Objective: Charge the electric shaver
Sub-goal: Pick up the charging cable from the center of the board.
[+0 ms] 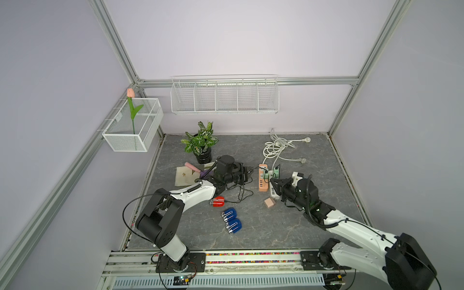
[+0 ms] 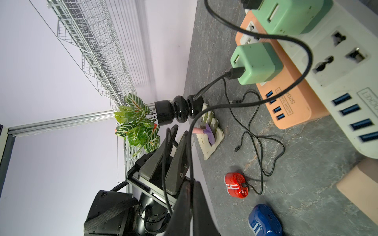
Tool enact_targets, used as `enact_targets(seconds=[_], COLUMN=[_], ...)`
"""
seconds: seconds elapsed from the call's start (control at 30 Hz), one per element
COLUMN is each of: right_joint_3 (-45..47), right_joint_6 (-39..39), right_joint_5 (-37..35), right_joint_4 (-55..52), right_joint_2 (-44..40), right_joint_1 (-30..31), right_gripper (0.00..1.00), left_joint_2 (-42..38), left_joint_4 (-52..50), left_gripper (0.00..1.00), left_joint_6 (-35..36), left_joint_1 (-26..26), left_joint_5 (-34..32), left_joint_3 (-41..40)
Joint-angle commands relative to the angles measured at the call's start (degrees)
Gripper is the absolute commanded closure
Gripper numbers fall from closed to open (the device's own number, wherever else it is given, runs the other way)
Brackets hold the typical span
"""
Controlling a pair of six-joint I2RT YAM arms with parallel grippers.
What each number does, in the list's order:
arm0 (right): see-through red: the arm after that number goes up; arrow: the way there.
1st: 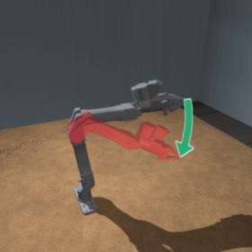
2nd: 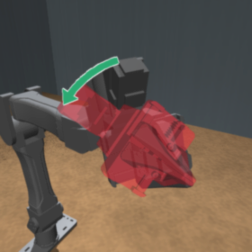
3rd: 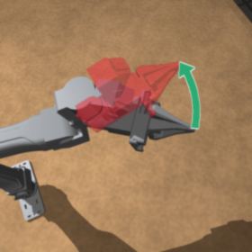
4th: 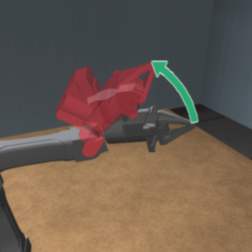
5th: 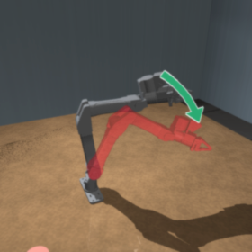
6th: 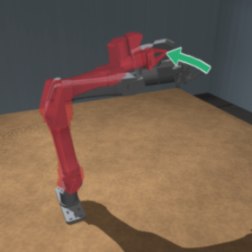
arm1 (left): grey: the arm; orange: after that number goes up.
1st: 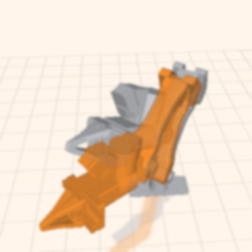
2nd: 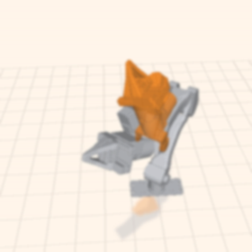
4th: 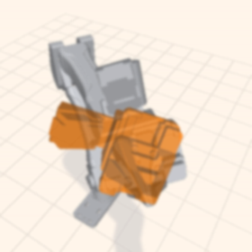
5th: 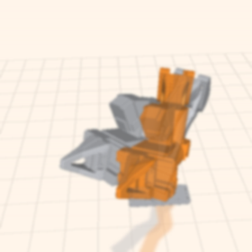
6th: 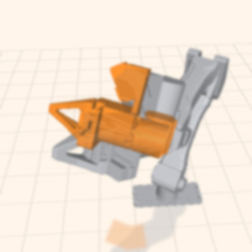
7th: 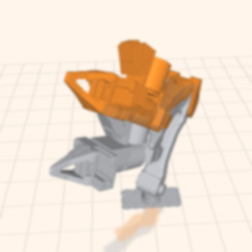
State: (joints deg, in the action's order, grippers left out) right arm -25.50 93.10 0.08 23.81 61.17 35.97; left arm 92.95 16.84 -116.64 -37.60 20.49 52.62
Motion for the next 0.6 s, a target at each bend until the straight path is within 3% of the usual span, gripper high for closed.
enact_targets(seconds=[0.0,0.27,0.43,0.57], right_joint_3=[-0.50,0.18,-5.89,-12.60], right_joint_6=[1.78,1.84,-4.22,-13.97], right_joint_5=[0.43,-0.36,0.41,2.51], right_joint_4=[-0.50,-2.63,-16.30,-23.83], right_joint_2=[-0.99,-2.84,-5.80,-7.47], right_joint_1=[-0.46,-0.52,-0.71,-1.31], right_gripper=[0.93,0.91,0.45,0.32], left_joint_2=[-0.68,-3.18,-4.33,-5.56], left_joint_4=[-0.92,-4.45,-6.45,-11.43], left_gripper=[0.93,0.97,1.00,1.00], left_joint_6=[-17.23,-12.42,-4.69,3.49], left_joint_1=[0.16,1.99,4.51,6.21], left_joint_5=[1.17,0.34,2.31,5.87], left_joint_3=[0.08,0.12,2.29,4.55])
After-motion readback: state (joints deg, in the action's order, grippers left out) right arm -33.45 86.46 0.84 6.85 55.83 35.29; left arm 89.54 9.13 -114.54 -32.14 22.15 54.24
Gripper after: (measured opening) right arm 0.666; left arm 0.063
